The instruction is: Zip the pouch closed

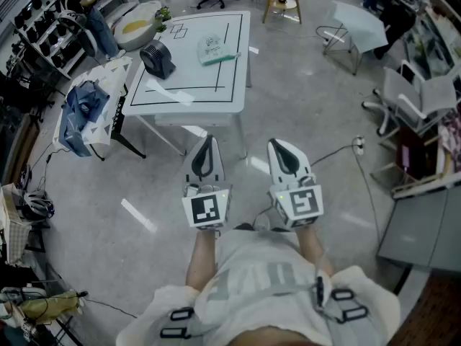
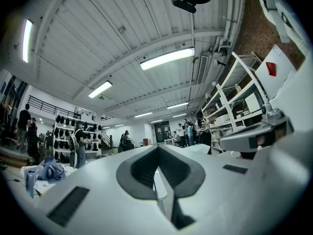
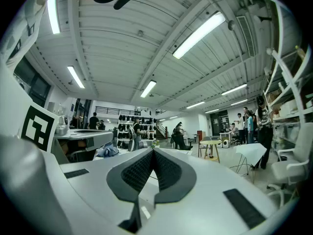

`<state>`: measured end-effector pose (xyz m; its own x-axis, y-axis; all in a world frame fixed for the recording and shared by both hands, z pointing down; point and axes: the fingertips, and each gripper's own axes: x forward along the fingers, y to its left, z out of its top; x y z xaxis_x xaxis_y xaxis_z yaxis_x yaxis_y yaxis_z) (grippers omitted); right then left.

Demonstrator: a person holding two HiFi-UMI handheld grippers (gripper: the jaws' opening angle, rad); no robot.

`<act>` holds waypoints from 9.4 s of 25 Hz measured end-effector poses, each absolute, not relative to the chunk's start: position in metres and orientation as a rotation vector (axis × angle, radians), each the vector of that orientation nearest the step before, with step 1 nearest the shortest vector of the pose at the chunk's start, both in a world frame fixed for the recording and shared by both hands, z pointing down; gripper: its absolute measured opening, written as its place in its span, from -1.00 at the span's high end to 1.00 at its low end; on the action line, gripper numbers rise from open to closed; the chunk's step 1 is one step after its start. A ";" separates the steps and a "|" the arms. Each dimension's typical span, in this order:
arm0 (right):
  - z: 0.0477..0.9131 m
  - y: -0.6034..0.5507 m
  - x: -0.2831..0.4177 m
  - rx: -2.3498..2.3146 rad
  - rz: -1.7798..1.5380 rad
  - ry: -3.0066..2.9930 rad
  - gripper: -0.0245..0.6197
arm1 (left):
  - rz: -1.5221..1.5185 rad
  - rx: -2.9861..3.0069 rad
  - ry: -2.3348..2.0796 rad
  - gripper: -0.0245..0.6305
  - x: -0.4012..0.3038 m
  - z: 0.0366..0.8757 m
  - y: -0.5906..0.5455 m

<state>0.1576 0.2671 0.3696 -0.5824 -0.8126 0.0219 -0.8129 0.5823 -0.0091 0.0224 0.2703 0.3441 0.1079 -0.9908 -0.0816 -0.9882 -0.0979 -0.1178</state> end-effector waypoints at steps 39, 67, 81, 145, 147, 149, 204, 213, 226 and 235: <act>0.416 0.080 0.097 1.430 0.238 -2.735 0.90 | -0.031 -2.229 2.068 0.91 -0.062 0.370 0.085; 0.401 -0.159 -0.004 1.645 0.178 -2.526 0.90 | -0.060 -2.503 1.782 0.91 -0.148 0.374 -0.166; 0.405 -0.191 0.010 1.613 0.205 -2.558 0.90 | -0.089 -2.465 1.874 0.91 -0.144 0.376 -0.196; 0.428 -0.188 0.108 1.900 0.423 -2.399 0.24 | -1.605 -2.981 0.870 0.87 0.046 0.547 -0.328; 0.421 -0.191 0.103 1.869 0.380 -2.423 0.24 | -1.470 -2.981 0.936 0.87 0.046 0.521 -0.337; 0.414 -0.192 0.097 1.837 0.347 -2.447 0.24 | -1.339 -2.990 1.016 0.87 0.042 0.496 -0.341; 0.360 -0.174 -0.095 0.725 0.874 -3.054 0.64 | 0.388 -3.245 1.035 0.88 -0.100 0.311 -0.191; 0.349 -0.172 -0.097 0.605 1.136 -3.122 0.71 | 0.288 -3.224 1.117 0.87 -0.105 0.324 -0.196; 0.356 -0.182 -0.093 0.717 1.232 -3.058 0.90 | 0.298 -3.196 1.137 0.88 -0.100 0.325 -0.200; 0.360 -0.182 -0.085 0.807 1.141 -3.016 0.90 | 0.302 -3.161 1.216 0.88 -0.094 0.326 -0.206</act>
